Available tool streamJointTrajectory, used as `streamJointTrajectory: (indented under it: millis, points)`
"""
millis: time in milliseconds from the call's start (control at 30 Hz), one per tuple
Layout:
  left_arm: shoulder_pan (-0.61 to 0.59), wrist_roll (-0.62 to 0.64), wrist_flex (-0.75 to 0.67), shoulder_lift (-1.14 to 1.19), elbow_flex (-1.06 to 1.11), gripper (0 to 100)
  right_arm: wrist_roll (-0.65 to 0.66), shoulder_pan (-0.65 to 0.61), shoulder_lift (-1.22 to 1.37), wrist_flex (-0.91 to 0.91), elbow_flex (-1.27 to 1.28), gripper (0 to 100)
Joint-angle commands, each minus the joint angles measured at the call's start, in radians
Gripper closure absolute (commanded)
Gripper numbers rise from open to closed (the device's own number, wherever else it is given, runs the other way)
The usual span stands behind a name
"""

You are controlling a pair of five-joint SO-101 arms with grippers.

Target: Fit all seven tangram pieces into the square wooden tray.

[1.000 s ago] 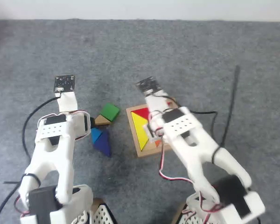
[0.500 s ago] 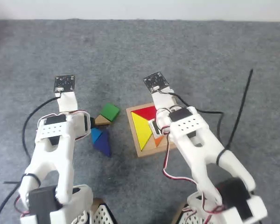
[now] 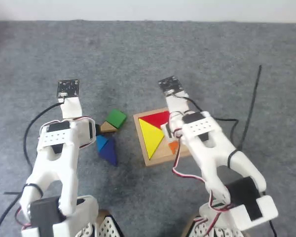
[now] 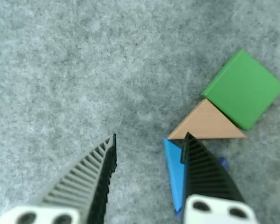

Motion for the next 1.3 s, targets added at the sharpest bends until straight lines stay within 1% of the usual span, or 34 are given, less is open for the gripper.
streamJointTrajectory:
  millis: [0, 233, 300, 400, 500, 600, 800, 967, 1133, 1267]
  points:
    - [0.003, -0.009, -0.031, 0.000, -0.004, 78, 0.044, 0.028, 0.004, 0.030, 0.026, 93.1]
    - [0.003, -0.009, -0.031, 0.000, -0.002, 78, 0.041, -0.005, -0.039, 0.022, 0.043, 92.4]
    - [0.003, -0.009, -0.031, 0.000, -0.002, 78, 0.040, -0.005, -0.099, 0.030, 0.048, 89.2]
    - [0.003, -0.009, -0.031, 0.000, -0.002, 78, 0.008, -0.018, -0.182, 0.076, 0.058, 81.7]
    - [0.005, -0.009, -0.031, 0.000, -0.002, 78, -0.003, -0.085, -0.232, 0.166, 0.061, 76.1]
    - [0.005, -0.009, -0.031, 0.000, -0.002, 78, -0.003, -0.127, -0.245, 0.182, 0.061, 73.4]
    - [0.003, -0.009, -0.031, 0.000, -0.002, 78, -0.005, -0.119, -0.170, 0.148, 0.058, 72.9]
    - [0.002, -0.009, -0.031, 0.000, -0.002, 78, -0.020, -0.064, -0.051, 0.070, 0.043, 72.9]
    - [0.003, -0.009, -0.031, 0.000, -0.002, 78, -0.025, -0.062, 0.031, 0.061, -0.005, 72.9]
    - [0.003, -0.009, -0.031, 0.000, -0.002, 78, -0.025, -0.065, 0.047, 0.061, -0.021, 73.1]
